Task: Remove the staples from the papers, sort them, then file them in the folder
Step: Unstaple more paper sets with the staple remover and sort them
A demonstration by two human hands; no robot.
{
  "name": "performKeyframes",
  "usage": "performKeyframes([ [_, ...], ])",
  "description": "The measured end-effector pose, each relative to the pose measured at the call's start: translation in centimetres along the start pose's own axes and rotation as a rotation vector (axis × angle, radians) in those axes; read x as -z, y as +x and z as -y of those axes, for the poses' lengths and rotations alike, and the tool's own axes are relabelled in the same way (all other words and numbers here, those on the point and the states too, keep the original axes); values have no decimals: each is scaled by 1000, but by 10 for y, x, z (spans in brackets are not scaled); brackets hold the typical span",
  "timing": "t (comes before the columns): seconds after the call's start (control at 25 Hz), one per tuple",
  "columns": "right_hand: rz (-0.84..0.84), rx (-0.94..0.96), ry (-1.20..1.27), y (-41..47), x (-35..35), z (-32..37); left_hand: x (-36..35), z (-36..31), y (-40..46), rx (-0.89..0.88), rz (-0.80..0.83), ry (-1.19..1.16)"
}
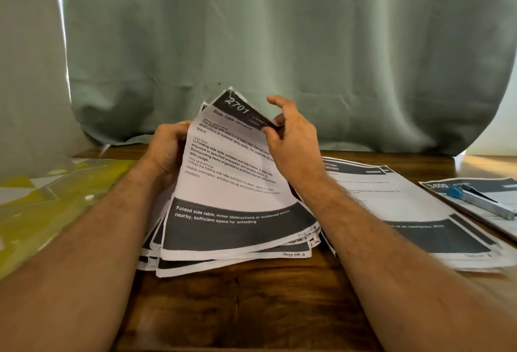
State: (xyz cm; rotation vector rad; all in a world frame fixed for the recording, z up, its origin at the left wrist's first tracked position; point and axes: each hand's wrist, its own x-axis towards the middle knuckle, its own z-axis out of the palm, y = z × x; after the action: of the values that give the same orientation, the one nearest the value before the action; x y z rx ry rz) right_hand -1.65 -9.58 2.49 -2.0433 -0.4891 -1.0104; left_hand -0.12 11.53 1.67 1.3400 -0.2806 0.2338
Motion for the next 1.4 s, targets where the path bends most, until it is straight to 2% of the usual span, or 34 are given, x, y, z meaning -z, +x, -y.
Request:
performKeyframes([
  [0.16,53,-17,-70,3,-7,-1,-2,-2,-3,12,49,-37],
  [0.28,97,7,-196,-1,-10,-6,-3,-3,-8,114,92,-106],
  [0.4,103,37,-212,-1,-8,-9,0,-1,-3,168,66,-143],
  [0.44,127,62,-220,-2,-6,-10,1,1,1,162,18,-93],
  [0.52,297,91,-283,-4,0,-11,7,12,12,81,-148,272],
  [0.6,528,73,-346,-7,3,-8,17,24,21,28,-282,852],
  [0.64,604,61,-371,-9,2,-7,20,29,22,48,-269,1064],
  [0.68,646,53,-392,-11,2,-5,21,32,22,93,-234,1171],
  [0.8,695,52,-415,-14,0,-2,20,35,23,193,-202,1192],
  [0.92,737,40,-398,-15,-1,-2,17,37,25,141,-248,1161],
  [1.08,675,23,-330,-15,-3,-4,16,32,23,31,-338,1021],
  [1.2,622,53,-295,-15,-1,-4,16,29,21,79,-344,920],
  [1.32,660,33,-299,-16,0,-1,14,32,18,162,-285,1121],
  [1.4,695,13,-315,-17,-1,0,12,30,16,159,-303,1193],
])
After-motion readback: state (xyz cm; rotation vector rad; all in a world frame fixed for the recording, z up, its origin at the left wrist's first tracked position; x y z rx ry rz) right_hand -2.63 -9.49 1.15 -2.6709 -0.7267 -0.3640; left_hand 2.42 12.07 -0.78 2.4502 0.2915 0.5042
